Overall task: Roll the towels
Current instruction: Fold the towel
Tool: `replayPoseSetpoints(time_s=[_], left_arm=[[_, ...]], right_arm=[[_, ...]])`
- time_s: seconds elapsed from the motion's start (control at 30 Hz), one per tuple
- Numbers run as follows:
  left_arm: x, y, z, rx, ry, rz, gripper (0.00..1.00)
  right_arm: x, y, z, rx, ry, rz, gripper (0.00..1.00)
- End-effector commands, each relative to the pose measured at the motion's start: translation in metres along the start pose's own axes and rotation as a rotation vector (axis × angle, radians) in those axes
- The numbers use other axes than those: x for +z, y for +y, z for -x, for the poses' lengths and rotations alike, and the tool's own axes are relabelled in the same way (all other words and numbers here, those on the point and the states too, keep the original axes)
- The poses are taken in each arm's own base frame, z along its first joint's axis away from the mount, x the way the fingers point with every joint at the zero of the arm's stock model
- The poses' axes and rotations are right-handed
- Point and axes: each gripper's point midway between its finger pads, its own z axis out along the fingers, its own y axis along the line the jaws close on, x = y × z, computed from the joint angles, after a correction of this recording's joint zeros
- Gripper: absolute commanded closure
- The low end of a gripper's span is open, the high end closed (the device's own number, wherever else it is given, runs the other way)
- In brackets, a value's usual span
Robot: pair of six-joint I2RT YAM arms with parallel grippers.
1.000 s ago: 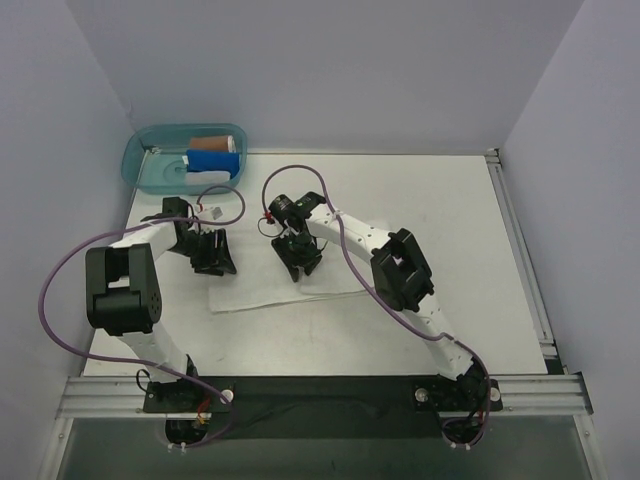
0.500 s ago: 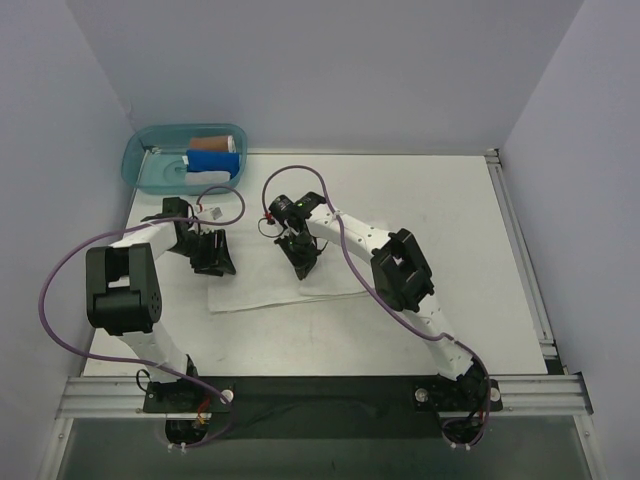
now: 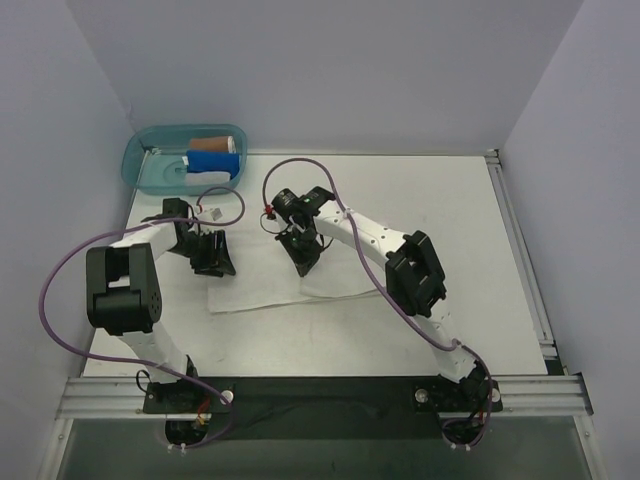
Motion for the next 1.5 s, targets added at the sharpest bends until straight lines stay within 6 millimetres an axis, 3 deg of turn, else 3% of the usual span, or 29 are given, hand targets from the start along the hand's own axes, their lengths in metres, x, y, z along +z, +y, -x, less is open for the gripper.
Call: replayPoseSetpoints(time_s=[0.0, 0.27, 0.57, 0.93, 1.13, 1.2, 1.47], left_arm=[[0.004, 0.005, 0.006, 0.006, -0.015, 0.016, 0.44], [0.003, 0.006, 0.006, 0.005, -0.019, 0.020, 0.44], [0.003, 0.006, 0.005, 0.008, -0.019, 0.023, 0.44], [0.004, 0.007, 0.004, 0.003, -0.015, 0.024, 0.44], [0.005, 0.007, 0.005, 0.002, -0.014, 0.022, 0.44], [0.005, 0.007, 0.004, 0.004, -0.013, 0.022, 0.45], [0.005, 0.007, 0.006, 0.002, -0.013, 0.020, 0.44]], right_arm=[[-0.032, 0.015, -0.011, -0.028, -0.004, 0.029, 1.00], [-0.007, 0.007, -0.006, -0.026, 0.023, -0.022, 1.00], [-0.004, -0.013, 0.013, 0.012, -0.018, -0.084, 1.00], [0.001, -0.013, 0.017, 0.024, -0.020, -0.065, 1.00], [0.011, -0.009, 0.011, 0.027, 0.013, -0.040, 0.69], [0.013, -0.006, 0.009, 0.032, 0.024, -0.023, 0.64], [0.024, -0.007, 0.001, 0.033, 0.057, -0.033, 0.64]])
